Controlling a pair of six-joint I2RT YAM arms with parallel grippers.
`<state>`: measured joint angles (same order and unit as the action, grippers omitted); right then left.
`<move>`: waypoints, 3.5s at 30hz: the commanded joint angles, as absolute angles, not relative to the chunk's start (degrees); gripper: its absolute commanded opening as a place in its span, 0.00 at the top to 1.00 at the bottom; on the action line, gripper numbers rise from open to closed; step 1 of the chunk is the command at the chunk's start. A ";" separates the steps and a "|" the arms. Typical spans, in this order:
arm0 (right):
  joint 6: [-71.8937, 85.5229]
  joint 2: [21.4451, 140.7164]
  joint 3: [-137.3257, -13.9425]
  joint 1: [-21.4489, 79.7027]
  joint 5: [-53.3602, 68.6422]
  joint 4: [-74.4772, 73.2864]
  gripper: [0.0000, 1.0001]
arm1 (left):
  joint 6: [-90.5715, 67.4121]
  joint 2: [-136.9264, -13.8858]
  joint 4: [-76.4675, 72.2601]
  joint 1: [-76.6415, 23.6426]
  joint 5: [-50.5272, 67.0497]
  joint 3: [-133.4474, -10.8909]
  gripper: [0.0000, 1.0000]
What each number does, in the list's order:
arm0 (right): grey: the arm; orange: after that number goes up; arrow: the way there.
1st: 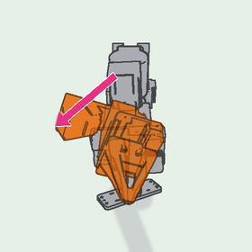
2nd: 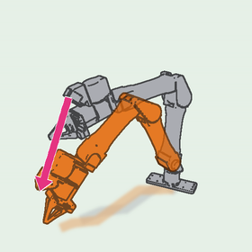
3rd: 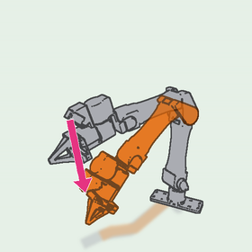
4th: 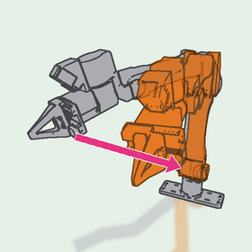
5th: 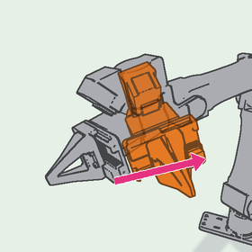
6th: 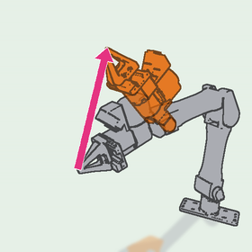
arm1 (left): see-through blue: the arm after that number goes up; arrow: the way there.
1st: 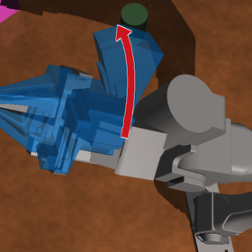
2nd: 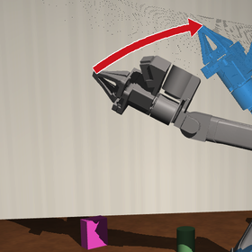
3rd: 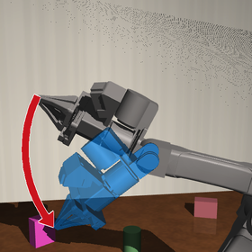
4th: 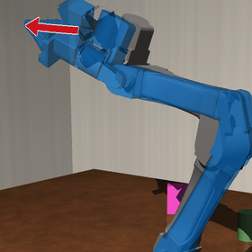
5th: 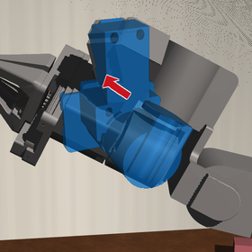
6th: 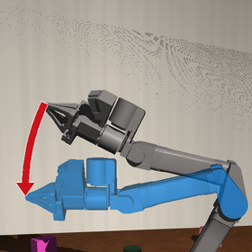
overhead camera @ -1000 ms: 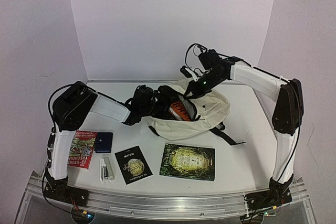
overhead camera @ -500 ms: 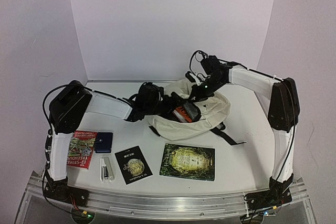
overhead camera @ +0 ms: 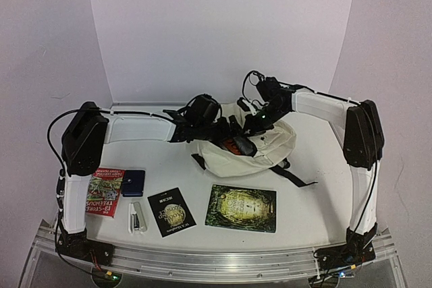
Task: Pack the student bag
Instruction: Place the book in the student bag, then pick up the book from the center of the board.
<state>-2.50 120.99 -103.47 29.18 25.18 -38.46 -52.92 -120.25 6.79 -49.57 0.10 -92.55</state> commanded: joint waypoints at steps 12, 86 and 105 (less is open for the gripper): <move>0.75 118.65 -102.42 28.94 30.50 -38.02 1.00 | -63.46 -118.97 -3.54 -48.97 -7.37 -86.48 0.00; -7.89 91.80 -69.04 21.89 38.07 -41.96 0.18 | -46.55 -88.54 0.14 -56.06 6.91 -53.79 0.00; 0.95 103.98 -57.25 21.22 47.46 -38.92 0.36 | -50.06 -99.48 -7.69 -56.25 10.31 -53.58 0.04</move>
